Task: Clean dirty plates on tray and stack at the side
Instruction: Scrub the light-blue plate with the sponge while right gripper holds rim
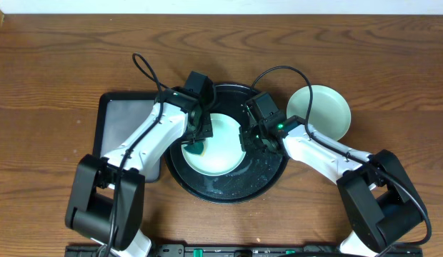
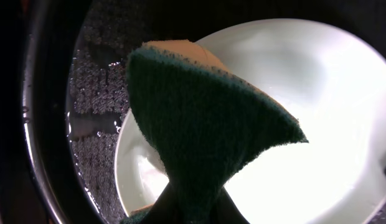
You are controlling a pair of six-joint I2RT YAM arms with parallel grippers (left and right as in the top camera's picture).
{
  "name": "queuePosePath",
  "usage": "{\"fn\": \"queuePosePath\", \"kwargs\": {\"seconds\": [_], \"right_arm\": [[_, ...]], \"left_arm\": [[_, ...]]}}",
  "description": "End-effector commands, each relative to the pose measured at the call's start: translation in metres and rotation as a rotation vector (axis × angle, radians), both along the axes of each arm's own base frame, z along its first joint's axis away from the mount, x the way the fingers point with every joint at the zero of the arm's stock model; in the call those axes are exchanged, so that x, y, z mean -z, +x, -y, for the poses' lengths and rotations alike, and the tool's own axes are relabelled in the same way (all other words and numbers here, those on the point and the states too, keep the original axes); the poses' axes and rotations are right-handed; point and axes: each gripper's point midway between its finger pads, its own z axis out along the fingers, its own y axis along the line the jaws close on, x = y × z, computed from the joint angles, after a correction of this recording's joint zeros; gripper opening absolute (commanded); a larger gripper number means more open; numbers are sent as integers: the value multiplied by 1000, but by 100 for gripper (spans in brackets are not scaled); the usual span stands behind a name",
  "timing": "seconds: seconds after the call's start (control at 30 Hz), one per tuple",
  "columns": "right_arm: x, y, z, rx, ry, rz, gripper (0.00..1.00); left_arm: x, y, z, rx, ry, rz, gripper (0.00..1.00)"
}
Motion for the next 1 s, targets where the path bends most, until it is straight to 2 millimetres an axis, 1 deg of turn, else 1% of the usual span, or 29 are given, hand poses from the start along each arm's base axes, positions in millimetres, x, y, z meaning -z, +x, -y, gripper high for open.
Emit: {"fn": "queuePosePath", "kwargs": {"seconds": [0.0,0.2,0.4,0.5,0.6,0.7,0.77,0.87,0.97], "right_arm": [[0,0,-5,-11,4,0,1],[0,0,-5,-11,4,0,1],[0,0,-5,-10,4,0,1],[0,0,-5,-10,4,0,1],[0,0,-5,-10,4,0,1],[0,0,-5,-11,4,0,1],[0,0,-5,-10,4,0,1],[0,0,-5,-10,4,0,1],[0,-1,-5,-11,4,0,1]], "left_arm": [[4,-2,-3,47,29,-3,8],[20,-2,-4,45,46,-34,8],[45,-4,-4,33,58,-85,8],[61,-11,9,50,-10,-147,7],[68,-20,39,150,-177,-205,8],[59,-30,69,263,-369,-235,7],[45,-35,86,316,-491,-241,7],[30,-35,95,334,-573,-227,7],[12,-25,95,334,-600,-177,7]]}}
